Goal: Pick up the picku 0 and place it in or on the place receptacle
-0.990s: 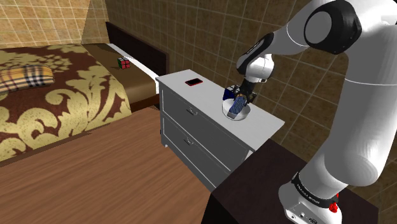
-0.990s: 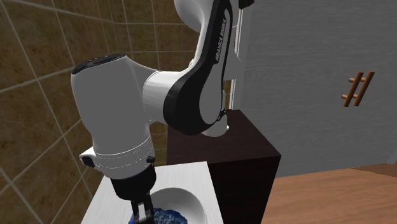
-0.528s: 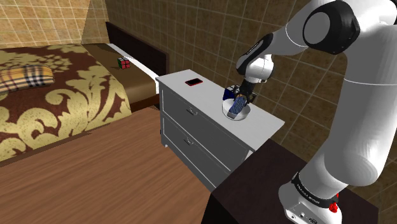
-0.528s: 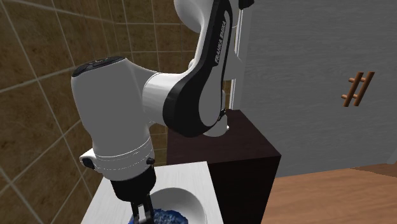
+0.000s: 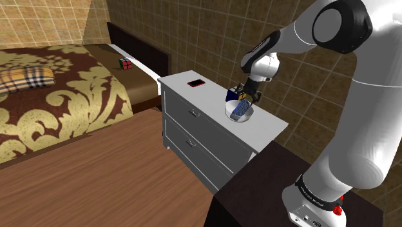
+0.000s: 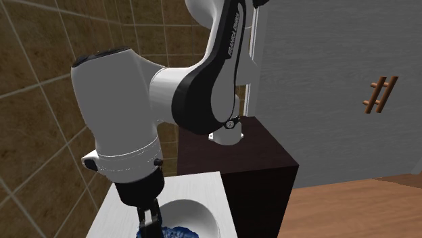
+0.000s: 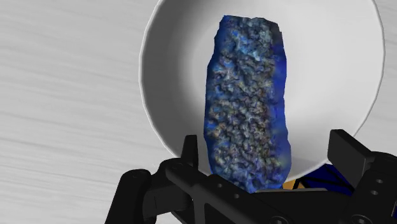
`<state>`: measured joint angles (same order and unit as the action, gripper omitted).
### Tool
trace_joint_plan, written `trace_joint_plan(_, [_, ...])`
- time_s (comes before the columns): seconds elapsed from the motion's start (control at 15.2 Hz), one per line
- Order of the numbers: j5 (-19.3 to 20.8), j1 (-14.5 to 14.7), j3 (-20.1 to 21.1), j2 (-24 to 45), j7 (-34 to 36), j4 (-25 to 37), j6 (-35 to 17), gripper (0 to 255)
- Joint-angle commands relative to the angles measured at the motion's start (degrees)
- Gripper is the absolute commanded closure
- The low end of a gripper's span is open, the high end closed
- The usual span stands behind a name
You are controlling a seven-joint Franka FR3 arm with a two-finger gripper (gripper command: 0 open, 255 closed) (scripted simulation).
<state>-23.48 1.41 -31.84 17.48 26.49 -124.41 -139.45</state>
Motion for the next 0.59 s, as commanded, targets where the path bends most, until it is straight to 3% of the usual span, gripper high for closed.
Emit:
trace_joint_plan(0.0, [2.77,0.84,-1.41,-2.64,1.85,0.39,2.48,0])
trace_joint_plan(0.53, [4.02,1.14,-1.92,-3.88,2.68,0.56,3.60,0])
